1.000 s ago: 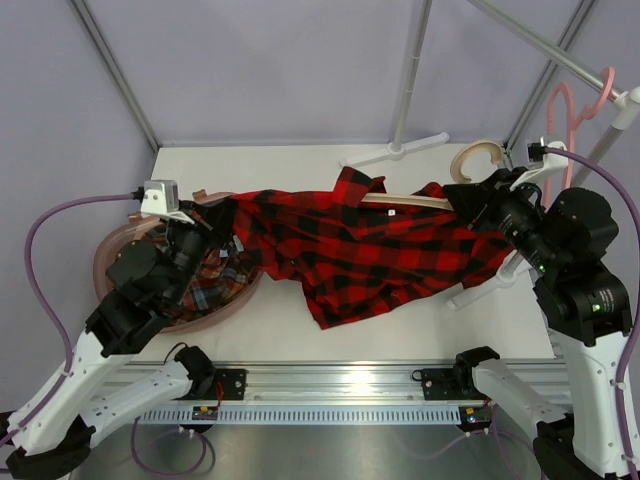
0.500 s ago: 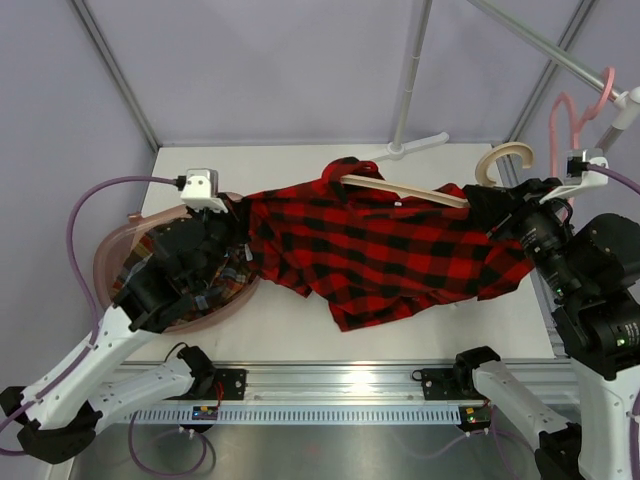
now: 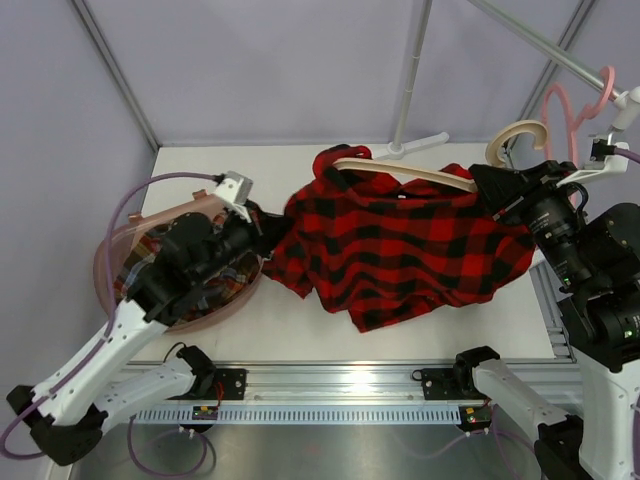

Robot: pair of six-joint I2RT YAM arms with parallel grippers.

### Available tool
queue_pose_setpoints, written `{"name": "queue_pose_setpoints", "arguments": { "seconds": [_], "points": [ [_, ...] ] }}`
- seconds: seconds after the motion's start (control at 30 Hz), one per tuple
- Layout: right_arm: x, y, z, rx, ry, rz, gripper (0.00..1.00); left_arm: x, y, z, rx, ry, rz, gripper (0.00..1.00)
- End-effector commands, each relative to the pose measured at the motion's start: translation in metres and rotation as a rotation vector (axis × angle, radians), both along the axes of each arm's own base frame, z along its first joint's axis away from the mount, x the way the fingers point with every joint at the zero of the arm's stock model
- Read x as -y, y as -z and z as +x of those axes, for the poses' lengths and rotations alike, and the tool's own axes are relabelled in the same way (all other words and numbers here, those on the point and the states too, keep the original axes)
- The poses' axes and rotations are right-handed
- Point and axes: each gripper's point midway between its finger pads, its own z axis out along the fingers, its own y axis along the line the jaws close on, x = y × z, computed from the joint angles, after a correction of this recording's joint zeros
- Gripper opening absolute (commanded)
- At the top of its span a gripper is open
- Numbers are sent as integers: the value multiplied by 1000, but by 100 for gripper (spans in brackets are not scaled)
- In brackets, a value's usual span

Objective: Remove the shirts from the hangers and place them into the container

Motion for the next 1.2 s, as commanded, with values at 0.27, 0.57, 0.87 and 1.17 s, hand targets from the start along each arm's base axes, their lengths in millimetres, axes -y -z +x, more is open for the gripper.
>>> {"name": "queue_pose_setpoints", "arguments": {
  "seconds": [0.27, 0.57, 0.87, 1.17],
  "points": [
    [-23, -69, -10, 184, -149, 192, 0, 117, 52, -87, -229, 778, 1, 0],
    [-51, -51, 4, 139, -284, 53, 0, 68, 11, -58, -26, 440, -27, 7],
    [-54, 17, 11, 16, -301, -105, 0, 38, -117, -117, 274, 610, -37, 68],
    [-57, 32, -1, -57, -351, -138, 0, 39, -101, -147, 330, 772, -33, 70]
  ]
}}
